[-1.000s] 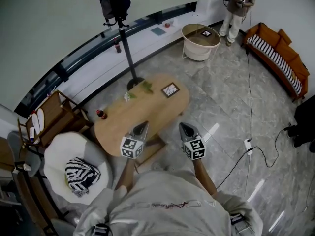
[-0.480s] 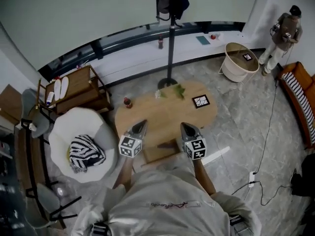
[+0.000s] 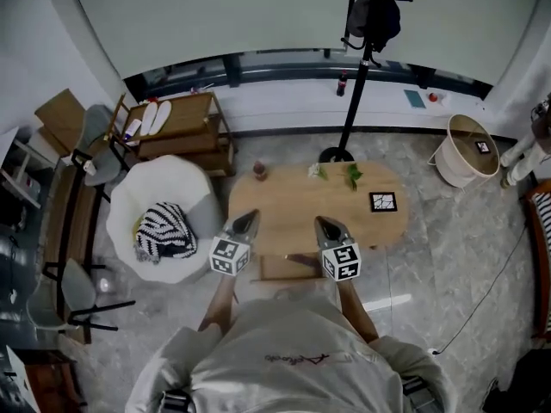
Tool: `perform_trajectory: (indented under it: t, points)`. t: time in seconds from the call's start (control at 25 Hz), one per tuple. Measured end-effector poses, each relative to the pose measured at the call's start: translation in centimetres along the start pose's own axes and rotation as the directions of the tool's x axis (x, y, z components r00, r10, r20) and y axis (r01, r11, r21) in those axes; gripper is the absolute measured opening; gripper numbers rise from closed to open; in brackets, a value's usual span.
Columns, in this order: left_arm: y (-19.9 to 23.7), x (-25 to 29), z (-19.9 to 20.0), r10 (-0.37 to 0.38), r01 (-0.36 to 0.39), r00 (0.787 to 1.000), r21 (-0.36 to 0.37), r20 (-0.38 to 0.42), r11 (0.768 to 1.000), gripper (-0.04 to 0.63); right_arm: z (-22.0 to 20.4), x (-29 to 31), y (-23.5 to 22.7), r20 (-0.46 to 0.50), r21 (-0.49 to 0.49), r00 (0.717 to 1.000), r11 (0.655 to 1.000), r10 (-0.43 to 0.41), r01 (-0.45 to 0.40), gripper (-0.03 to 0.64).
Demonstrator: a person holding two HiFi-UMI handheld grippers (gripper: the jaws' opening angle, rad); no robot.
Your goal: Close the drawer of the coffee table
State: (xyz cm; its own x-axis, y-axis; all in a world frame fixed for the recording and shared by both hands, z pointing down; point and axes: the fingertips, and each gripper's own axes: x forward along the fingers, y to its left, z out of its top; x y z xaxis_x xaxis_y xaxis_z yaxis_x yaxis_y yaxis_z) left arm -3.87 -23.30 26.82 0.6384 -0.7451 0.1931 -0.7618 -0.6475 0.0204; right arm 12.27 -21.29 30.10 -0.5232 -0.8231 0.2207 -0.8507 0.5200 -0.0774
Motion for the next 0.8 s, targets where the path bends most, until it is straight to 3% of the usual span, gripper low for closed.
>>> perform_trajectory:
  t: [0.24,0.8]
  points:
    - [-4.4,-1.4,-0.9,0.062,-0.063,0.998,-0.015,-0.014,0.998,0.0,-0.8,-3.2,-0.9,-0.004,-0.012,0.998,0.998,0.063,-0.063,0.005]
    - [-14.0,-4.1,-3.5,0.119,-0.122,0.99,-0.035,-0.083,0.992,0.0,-5.7,-11.5,-2.3,-0.052,0.028,0.99,0.991,0.134,-0.132,0.005]
